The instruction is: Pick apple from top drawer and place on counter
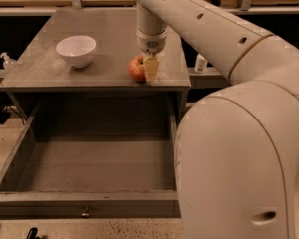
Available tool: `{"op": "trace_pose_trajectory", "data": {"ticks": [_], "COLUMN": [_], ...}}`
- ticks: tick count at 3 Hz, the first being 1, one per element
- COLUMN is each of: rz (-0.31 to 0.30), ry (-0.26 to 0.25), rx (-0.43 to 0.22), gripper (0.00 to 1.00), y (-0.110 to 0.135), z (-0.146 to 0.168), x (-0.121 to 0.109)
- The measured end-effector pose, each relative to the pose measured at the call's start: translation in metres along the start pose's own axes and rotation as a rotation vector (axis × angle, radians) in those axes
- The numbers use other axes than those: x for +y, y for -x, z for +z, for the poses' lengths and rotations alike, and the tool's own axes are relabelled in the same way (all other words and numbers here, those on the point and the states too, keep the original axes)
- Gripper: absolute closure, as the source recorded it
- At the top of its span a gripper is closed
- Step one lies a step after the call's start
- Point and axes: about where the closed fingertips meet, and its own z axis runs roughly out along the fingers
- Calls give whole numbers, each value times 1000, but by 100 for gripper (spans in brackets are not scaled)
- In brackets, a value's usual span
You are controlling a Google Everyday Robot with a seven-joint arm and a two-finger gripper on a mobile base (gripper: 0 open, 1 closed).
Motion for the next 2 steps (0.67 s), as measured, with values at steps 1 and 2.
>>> {"op": "trace_pose_trajectory", "data": {"ticks": [1, 2], "rz": [-1, -1], "ry": [-1, -1], "rx": [-1, -2], "gripper": [7, 0], "y": [1, 1], "z": [3, 5], "x": [-1, -1]}}
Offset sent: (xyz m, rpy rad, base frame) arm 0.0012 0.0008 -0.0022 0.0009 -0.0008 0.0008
